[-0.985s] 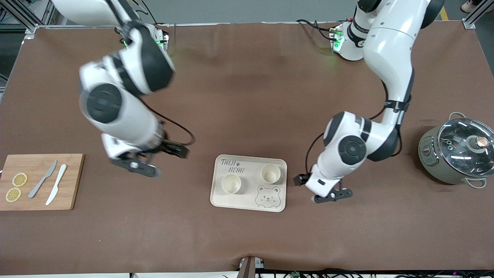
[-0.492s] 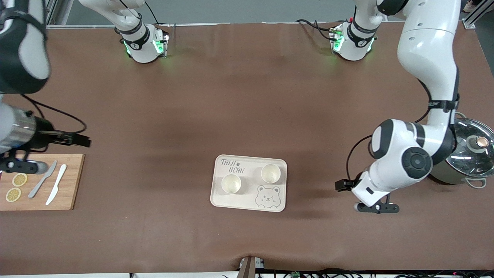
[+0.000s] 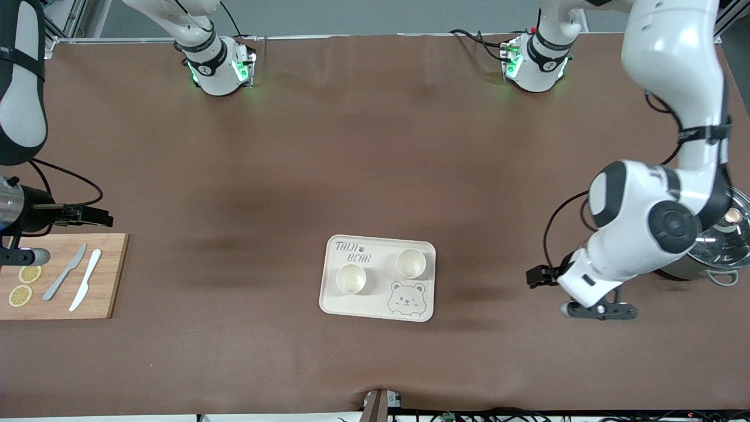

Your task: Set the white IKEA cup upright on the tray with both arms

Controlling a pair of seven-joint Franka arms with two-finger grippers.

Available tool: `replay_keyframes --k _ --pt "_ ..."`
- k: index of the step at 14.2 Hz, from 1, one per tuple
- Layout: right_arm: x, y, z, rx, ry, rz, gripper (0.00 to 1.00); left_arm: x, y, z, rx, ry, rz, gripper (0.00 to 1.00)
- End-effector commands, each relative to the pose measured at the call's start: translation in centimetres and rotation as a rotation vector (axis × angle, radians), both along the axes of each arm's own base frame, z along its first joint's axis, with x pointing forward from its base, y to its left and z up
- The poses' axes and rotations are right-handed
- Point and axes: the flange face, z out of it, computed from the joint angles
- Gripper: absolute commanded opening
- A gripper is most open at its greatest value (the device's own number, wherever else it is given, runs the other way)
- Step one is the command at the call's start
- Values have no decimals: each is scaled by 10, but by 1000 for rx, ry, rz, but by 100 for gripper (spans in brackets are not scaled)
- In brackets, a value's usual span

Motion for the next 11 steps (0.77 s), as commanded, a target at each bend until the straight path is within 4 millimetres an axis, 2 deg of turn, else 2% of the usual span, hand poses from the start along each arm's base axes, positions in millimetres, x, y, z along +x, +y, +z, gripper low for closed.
replay_keyframes --k 1,3,6,9,11 --pt "-46 -25 -10 25 -61 14 100 -32 16 71 18 23 -18 100" --pt "-50 -39 -12 92 -86 -43 100 -52 24 108 30 50 -32 100" --pt "-55 -37 -19 91 -102 -48 100 -80 41 150 43 57 -46 100" --pt "-68 -32 -31 72 -163 -52 100 -115 54 173 54 46 -45 100" --pt "-68 -31 -30 72 -166 -49 100 -127 56 175 59 50 -59 100"
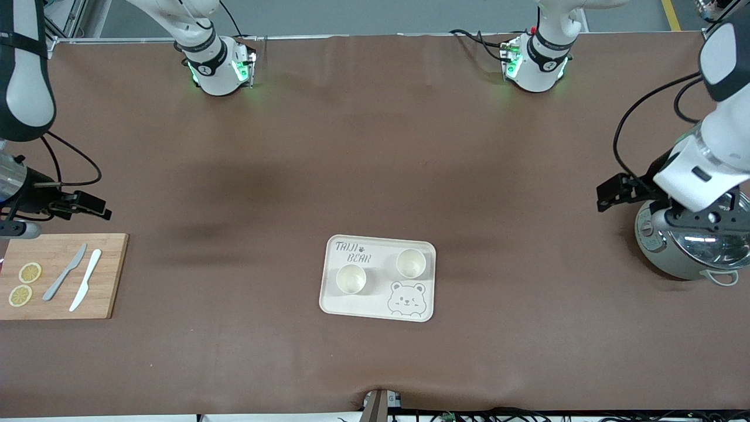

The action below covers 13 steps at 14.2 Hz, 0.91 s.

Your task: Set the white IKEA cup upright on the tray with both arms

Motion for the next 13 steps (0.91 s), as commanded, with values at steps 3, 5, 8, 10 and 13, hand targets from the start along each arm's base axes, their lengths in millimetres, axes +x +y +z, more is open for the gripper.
replay_keyframes --k 3,5,8,10,13 --pt "-9 5 20 -2 -37 9 100 -19 3 0 8 4 -22 100" --pt "-9 5 22 -4 -34 9 100 -18 4 8 2 -12 -21 100" --pt "-6 7 22 -6 -46 1 100 -17 6 13 8 -24 -55 100" --pt "-6 5 20 -7 -42 0 100 -19 5 13 9 -15 -78 100" --pt "-7 0 19 -7 -37 -4 100 -24 7 21 12 -1 -70 100"
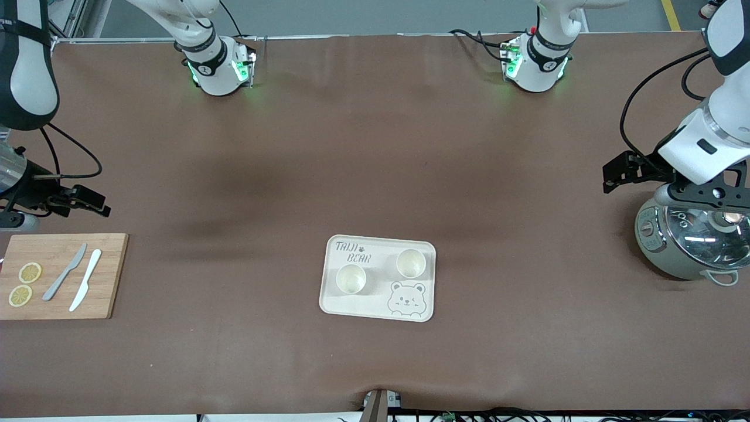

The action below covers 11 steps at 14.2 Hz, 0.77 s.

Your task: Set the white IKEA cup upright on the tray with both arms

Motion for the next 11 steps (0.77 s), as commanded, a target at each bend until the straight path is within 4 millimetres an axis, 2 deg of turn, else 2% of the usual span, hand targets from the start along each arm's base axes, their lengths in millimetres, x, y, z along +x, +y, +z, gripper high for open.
replay_keyframes --k 1,4,5,7,9,10,11 --pt "-2 -3 4 1 -8 -6 100 -9 3 14 3 1 -12 100" --pt "-1 13 5 0 -3 18 100 -9 -2 10 5 8 -14 100" --pt "1 33 8 -6 -5 51 100 -8 -2 9 5 10 -10 100" --pt "2 57 9 -17 3 9 100 -8 0 10 4 8 -9 100" --pt "0 92 15 -79 7 3 100 -8 0 11 6 8 -12 100" --pt "-2 102 18 -115 7 6 100 -9 2 11 28 10 -18 100" --pt "-5 103 23 -124 15 19 100 -10 1 11 71 10 -30 100"
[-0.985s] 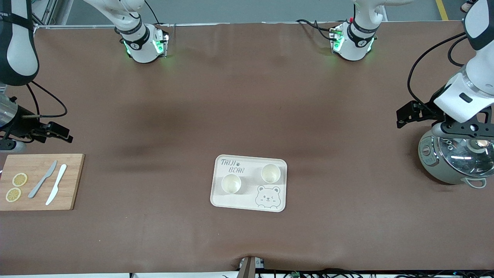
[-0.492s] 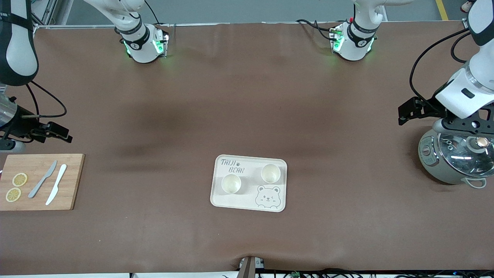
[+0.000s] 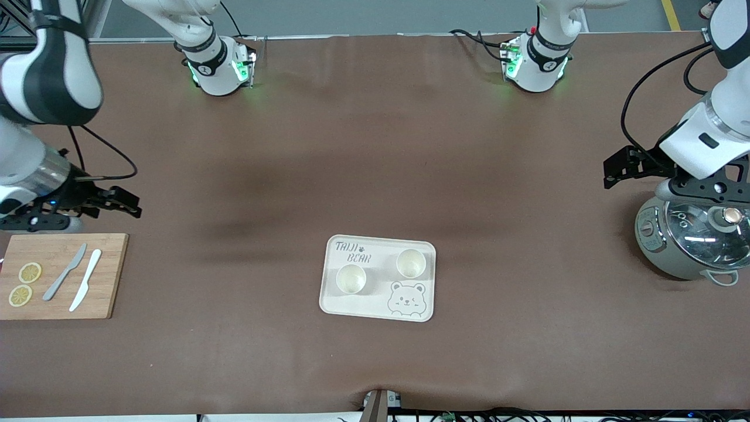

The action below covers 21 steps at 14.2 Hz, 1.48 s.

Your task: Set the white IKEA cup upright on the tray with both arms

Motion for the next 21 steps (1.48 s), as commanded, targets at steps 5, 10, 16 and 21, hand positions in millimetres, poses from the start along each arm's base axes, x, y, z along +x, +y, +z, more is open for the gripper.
replay_keyframes --k 5,10,16,21 --pt "-17 -14 38 -49 20 10 100 -6 -3 6 68 1 -27 100" --pt "-9 -18 65 -49 -35 -8 100 -6 -2 7 67 1 -36 100" --pt "-13 -31 137 -85 -53 -23 100 -5 -2 12 64 -8 -40 100" --pt "-19 -19 156 -88 -37 -6 100 -5 -1 11 64 -7 -37 100"
